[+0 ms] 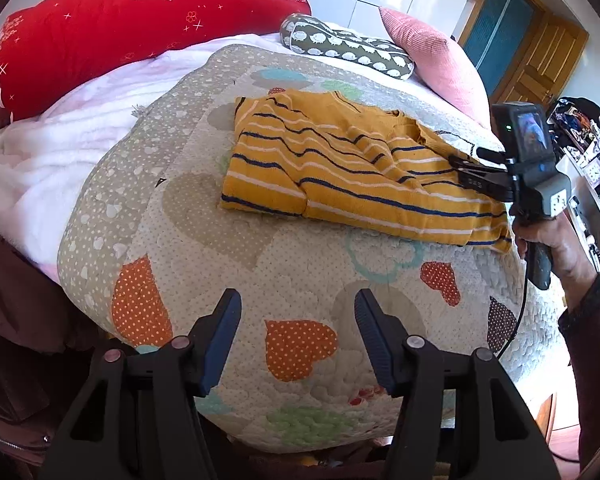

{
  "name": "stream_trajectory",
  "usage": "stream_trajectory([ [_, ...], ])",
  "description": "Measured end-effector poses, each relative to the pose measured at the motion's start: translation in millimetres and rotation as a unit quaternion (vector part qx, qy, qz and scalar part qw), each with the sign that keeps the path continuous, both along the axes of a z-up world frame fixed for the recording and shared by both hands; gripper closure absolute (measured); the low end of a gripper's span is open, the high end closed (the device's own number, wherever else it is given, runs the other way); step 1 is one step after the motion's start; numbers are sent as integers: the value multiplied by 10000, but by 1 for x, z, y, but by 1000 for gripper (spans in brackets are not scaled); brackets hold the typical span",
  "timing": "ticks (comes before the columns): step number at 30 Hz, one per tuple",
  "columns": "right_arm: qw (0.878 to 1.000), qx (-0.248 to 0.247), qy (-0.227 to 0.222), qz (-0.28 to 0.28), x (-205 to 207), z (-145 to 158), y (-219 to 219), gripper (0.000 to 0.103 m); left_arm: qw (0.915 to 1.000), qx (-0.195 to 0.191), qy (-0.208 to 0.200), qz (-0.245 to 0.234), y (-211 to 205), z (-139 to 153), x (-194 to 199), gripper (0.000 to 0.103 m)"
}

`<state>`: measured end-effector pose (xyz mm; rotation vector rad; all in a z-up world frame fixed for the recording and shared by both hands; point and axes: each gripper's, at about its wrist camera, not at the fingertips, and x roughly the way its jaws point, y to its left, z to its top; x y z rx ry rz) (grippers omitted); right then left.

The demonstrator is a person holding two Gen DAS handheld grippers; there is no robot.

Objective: Fold small clothes

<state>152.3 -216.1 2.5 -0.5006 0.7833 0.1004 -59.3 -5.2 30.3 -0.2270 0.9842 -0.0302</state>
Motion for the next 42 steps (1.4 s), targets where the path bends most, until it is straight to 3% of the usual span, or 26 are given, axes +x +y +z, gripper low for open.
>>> stream_trajectory([
  [1,9998,-188,-46,58,6,-6,7,55,10000,-6,24,9,0,-1,2,45],
  [3,9995,184,268,-49,29,-12,-1,100,10000,-8,61,48,3,-4,5,45],
  [6,9837,1496,513,-852,58,-8,-47,100,9999,-29,141,92,7,-11,11,45],
  [9,9463,2530,789,-1854,82,-18,-110,101,9996,-97,248,95,10,-19,17,45],
  [13,9021,2807,923,-3143,91,-39,-175,102,9990,-255,351,55,11,-25,22,45],
  [15,8784,3330,808,-3331,76,-36,-199,101,9985,-436,321,14,17,-25,27,45],
  [16,8731,3562,743,-3245,65,-31,-206,100,9982,-540,275,6,21,-24,31,45],
  [17,8723,3738,714,-3071,54,-25,-208,98,9976,-670,184,4,27,-23,37,45],
  [18,8752,3813,716,-2890,41,-19,-207,87,9970,-772,66,3,34,-22,44,45],
  [19,8799,3822,724,-2727,27,-14,-205,70,9966,-818,-20,-1,39,-23,52,45],
  [21,8854,3925,729,-2383,-3,-9,-197,52,9960,-897,-52,13,52,-30,72,45],
  [26,8835,4219,993,-1778,-61,-17,-174,46,9882,-1507,173,-216,69,-51,119,45],
  [29,8960,4008,1006,-1626,-75,-25,-155,43,9903,-1318,236,-378,60,-52,135,47],
  [30,8993,3944,1017,-1593,-76,-28,-148,43,9911,-1190,310,-507,53,-52,138,68],
  [31,8998,3941,1041,-1557,-78,-32,-142,43,9914,-1072,421,-616,46,-54,141,84],
  [32,8991,3966,1073,-1510,-77,-35,-137,43,9914,-948,587,-687,40,-57,144,92],
  [33,9002,3943,1139,-1453,-76,-38,-129,47,9925,-784,647,-673,36,-56,146,92],
  [34,9038,3849,1230,-1410,-76,-41,-124,83,9933,-645,646,-711,34,-53,147,93],
  [35,9069,3745,1335,-1398,-74,-42,-120,93,9941,-507,635,-724,34,-48,149,93],
  [40,8828,4299,1105,-1537,-78,-15,-146,96,9960,-337,415,-709,53,-11,151,93],
  [42,8800,4347,1060,-1590,-82,-11,-155,96,9960,-277,461,-709,56,-10,150,93],
])
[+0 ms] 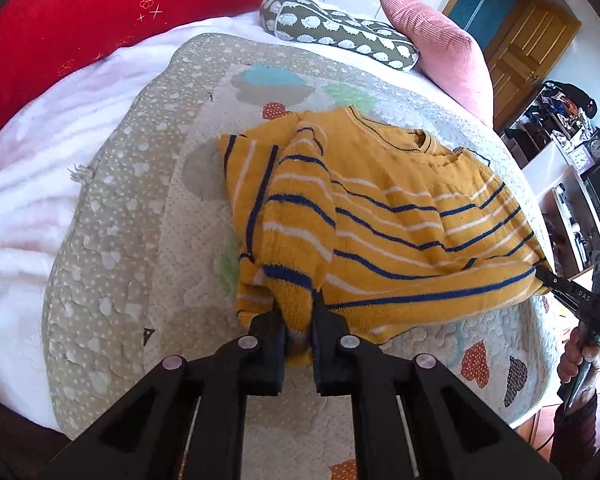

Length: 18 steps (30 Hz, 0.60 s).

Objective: Fold small clothes

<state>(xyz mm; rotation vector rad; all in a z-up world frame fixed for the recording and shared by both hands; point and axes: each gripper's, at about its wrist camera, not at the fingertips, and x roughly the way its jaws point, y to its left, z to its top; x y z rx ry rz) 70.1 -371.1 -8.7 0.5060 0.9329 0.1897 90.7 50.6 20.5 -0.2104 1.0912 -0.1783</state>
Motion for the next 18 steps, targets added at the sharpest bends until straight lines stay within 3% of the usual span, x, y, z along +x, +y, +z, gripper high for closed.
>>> stream_trajectory([
  [4,9989,-215,409,58,-1,-26,4,96,9990,306,318,-7,-7,-29,-2,91],
  [6,9988,-209,442,-2,-5,-35,4,95,9987,243,437,116,-3,-42,-7,86],
  [8,9992,-120,345,-136,-12,-31,-1,87,9991,-36,352,226,6,-41,-13,85],
  [10,9987,-214,385,-245,-17,-24,-6,67,9986,-226,298,366,16,-34,-23,77],
  [11,9985,-296,321,-327,-21,-18,-10,67,9983,-193,239,491,21,-29,-29,67],
  [15,9918,-1040,-276,-686,-38,19,-11,66,9964,119,-47,843,29,-15,-62,66],
  [18,9917,-1016,-671,-410,-32,44,11,67,9951,7,-243,963,28,-7,-87,64],
])
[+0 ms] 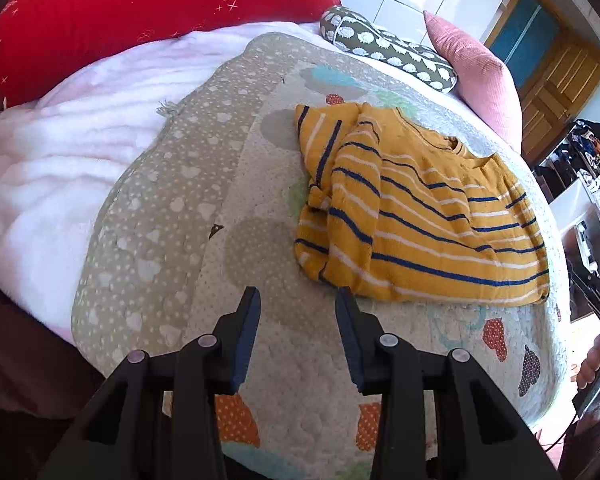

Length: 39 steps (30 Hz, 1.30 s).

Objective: Fold small clothes

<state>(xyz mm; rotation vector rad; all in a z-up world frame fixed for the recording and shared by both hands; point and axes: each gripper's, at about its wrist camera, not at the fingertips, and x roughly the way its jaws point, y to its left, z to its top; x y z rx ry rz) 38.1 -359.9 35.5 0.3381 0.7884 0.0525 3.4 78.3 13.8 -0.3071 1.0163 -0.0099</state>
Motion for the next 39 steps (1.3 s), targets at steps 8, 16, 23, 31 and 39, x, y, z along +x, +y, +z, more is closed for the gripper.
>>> stream_trajectory([
  [8,9960,-7,552,698,103,-20,92,67,9995,-143,-208,204,-15,3,-41,54],
  [16,9923,48,1180,-368,183,-65,43,67,9976,535,-334,278,-15,11,-64,53],
  [23,9939,724,706,-443,119,-29,27,53,9944,877,-427,403,-15,14,-68,52],
  [31,9984,427,363,49,0,-34,53,49,9903,1230,-562,329,-35,24,-75,52],
  [39,9994,246,61,246,-72,-47,79,48,9855,1507,-751,188,-58,42,-92,52],
])
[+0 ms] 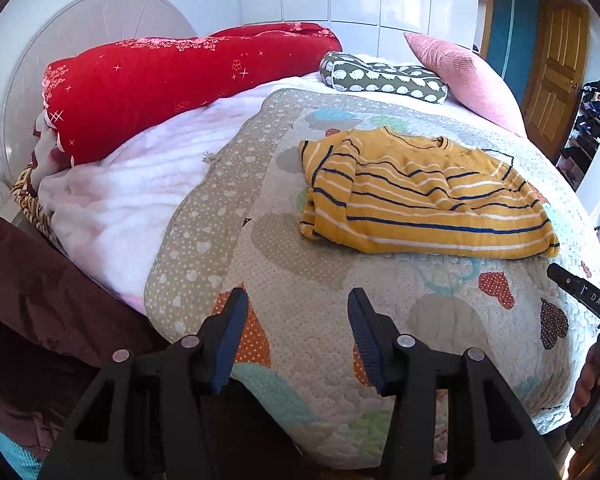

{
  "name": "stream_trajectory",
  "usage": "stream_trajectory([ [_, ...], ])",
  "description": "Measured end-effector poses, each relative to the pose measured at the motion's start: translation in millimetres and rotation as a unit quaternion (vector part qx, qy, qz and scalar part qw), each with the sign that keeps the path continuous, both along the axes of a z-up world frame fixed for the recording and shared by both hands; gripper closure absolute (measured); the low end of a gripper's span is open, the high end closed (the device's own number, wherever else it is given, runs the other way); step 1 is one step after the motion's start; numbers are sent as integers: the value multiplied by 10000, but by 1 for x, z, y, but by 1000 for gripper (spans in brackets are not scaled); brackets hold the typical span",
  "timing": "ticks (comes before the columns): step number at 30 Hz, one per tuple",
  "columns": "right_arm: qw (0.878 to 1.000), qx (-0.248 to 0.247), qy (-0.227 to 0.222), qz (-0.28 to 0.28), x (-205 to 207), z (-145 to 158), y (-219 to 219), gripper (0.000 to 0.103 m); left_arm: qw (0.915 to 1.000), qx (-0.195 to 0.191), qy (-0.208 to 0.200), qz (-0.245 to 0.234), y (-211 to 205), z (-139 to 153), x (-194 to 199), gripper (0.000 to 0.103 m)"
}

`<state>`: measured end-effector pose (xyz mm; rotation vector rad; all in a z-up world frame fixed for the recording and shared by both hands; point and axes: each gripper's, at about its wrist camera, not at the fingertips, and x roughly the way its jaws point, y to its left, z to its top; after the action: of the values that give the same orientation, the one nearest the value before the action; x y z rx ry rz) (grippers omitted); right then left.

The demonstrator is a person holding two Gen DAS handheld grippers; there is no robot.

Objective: Fold small clothes

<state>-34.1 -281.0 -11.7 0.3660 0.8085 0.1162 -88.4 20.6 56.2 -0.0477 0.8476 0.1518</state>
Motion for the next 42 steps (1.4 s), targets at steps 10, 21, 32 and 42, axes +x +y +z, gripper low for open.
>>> stream_trajectory([
  [10,9993,258,127,-226,-30,-12,-18,47,9999,-92,-24,-108,-9,2,-4,52],
  [21,9969,-442,-134,633,-13,15,44,41,9888,-1274,607,-493,36,-32,104,43],
  [32,9679,-1276,-529,2099,34,14,182,41,9740,-1437,1533,-848,37,-87,264,41],
  [42,9236,-2242,-734,3021,70,-14,281,41,9516,-2422,1458,-1205,70,-97,303,40],
])
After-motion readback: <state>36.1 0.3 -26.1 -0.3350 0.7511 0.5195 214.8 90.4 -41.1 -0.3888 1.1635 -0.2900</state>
